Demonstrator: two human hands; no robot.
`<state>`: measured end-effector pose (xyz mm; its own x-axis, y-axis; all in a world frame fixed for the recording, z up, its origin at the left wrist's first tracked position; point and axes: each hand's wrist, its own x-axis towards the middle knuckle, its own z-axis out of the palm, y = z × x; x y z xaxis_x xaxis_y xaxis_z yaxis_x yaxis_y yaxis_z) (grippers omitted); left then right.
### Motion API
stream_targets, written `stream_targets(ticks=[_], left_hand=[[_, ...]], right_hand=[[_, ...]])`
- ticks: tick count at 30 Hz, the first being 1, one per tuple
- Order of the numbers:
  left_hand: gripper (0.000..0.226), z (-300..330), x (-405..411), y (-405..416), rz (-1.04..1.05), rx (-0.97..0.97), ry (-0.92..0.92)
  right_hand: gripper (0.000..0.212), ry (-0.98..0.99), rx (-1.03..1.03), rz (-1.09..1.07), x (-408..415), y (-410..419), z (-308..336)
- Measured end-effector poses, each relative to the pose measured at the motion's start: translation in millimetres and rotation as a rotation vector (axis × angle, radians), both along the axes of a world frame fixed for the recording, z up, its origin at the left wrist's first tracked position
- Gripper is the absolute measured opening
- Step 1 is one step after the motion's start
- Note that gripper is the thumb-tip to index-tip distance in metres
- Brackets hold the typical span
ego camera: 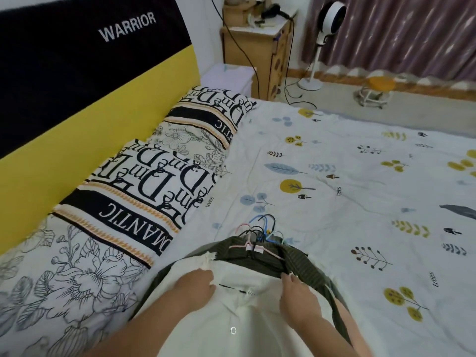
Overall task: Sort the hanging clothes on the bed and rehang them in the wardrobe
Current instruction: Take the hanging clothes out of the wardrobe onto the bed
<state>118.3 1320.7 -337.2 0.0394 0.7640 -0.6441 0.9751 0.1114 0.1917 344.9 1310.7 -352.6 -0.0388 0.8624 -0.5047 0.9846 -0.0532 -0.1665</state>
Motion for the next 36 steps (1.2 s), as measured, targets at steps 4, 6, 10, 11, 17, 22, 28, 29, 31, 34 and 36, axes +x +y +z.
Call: stream_targets(ticks=[4,6,10,11,17,22,28,29,31,34,36], left_hand=[[0.038,52.1,2.7,-7.6,0.005,0.091,-0.047],[0.037,82.4,1.5,-17.7,-0.008,0.13,-0.062],[0.034,140.1,-10.9,-50.2,-0.011,0.207,-0.079],[0.034,154.5,-16.6,-61.3,-0.007,0.229,-0.077],[0.034,231.9,-65.1,-142.2,0.001,0.351,-0.04],[0.037,290.0,-104.3,-221.0,0.027,0.418,0.0],[0.047,345.4,-148.5,-306.2,0.091,0.461,0.094],[0.048,353.2,-154.4,-320.2,0.117,0.472,0.109],[0.05,368.1,-164.7,-348.5,0.178,0.487,0.143],[0.055,385.6,-176.8,-389.7,0.283,0.492,0.197],[0.057,393.7,-182.4,-417.8,0.373,0.509,0.226]], right_hand=[[0.032,0.046,0.111,0.015,-9.7,0.1,48.2],[0.026,0.043,0.167,0.043,-16.6,-4.2,72.0],[0.026,0.057,0.269,0.092,-34.2,-21.3,122.0],[0.026,0.061,0.285,0.111,-40.1,-28.1,135.7],[0.022,0.115,0.33,0.269,-80.0,-88.1,212.5],[0.035,0.113,0.317,0.418,-119.1,-145.0,271.1],[0.044,0.105,0.326,0.63,-177.7,-202.1,339.7],[0.045,0.097,0.32,0.671,-188.2,-211.0,349.8],[0.048,0.1,0.313,0.75,-208.1,-228.3,368.8],[0.053,0.137,0.348,0.887,-234.9,-252.2,391.2],[0.055,0.141,0.377,0.991,-251.5,-268.7,400.7]])
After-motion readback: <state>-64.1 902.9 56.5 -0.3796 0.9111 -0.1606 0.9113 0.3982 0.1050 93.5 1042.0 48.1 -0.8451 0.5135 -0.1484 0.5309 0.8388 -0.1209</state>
